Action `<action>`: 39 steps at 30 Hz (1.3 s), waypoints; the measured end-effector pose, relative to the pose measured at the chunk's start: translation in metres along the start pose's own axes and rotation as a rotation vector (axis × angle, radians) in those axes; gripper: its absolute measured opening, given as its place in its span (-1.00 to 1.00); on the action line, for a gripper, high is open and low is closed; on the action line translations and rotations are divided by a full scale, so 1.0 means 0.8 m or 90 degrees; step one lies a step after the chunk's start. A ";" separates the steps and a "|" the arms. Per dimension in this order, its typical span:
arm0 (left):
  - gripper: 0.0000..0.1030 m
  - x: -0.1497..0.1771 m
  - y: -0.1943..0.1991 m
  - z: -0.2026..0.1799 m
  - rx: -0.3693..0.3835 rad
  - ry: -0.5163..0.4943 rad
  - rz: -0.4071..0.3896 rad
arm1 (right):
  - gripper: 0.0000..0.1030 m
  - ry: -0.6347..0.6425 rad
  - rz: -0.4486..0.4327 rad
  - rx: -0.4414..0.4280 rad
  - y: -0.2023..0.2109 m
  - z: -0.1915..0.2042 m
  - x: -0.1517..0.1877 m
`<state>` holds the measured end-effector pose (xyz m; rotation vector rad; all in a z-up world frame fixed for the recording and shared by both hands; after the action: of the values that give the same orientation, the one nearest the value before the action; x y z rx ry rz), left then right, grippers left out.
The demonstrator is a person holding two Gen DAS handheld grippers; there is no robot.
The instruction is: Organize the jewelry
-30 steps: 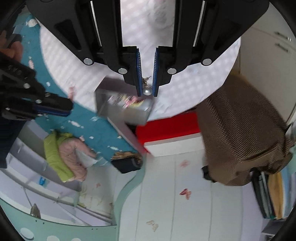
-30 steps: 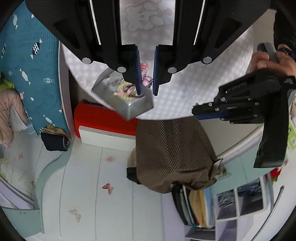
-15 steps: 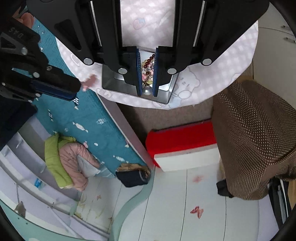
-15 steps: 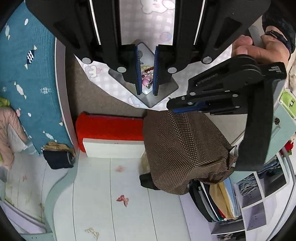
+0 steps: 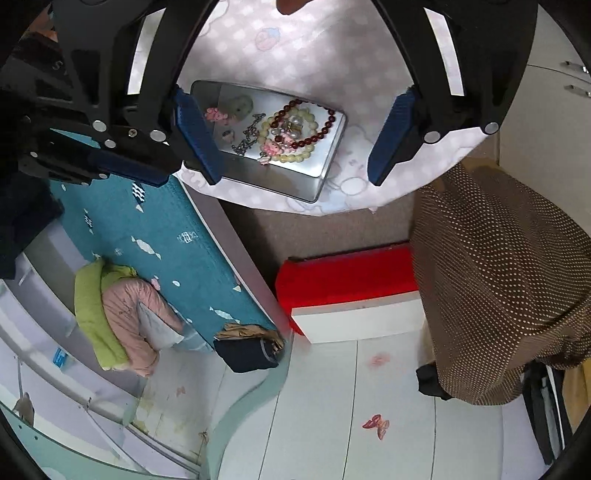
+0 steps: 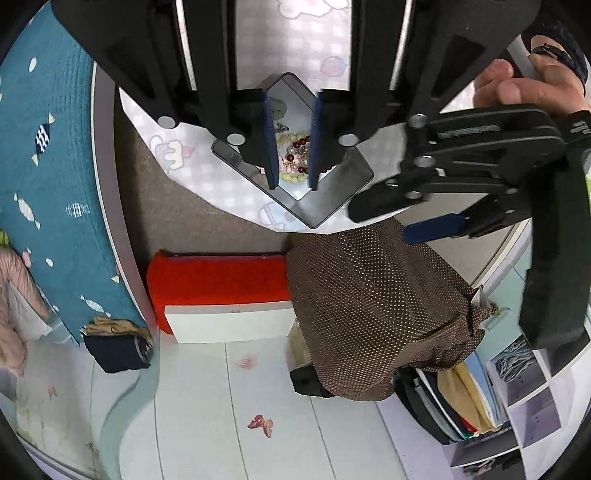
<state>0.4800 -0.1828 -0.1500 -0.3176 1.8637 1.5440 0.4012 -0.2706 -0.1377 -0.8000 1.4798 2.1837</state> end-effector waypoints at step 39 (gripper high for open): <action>0.90 0.214 0.387 0.044 -0.230 0.074 -0.312 | 0.85 0.038 -0.267 0.133 0.244 0.127 0.163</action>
<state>0.1858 -0.0280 -0.0233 -0.9689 1.4298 1.5215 0.1605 -0.2488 -0.0546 -1.0036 1.3890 1.6831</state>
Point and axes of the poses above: each gripper's, at about its wrist camera, not at the fingertips, and y roughly against the way its jaws point, z to its left, x to its underside, the point moved 10 cm from there along -y, roughly the way its jaws point, and after that the axes turned 5 degrees about -x, right-handed, at the moved point
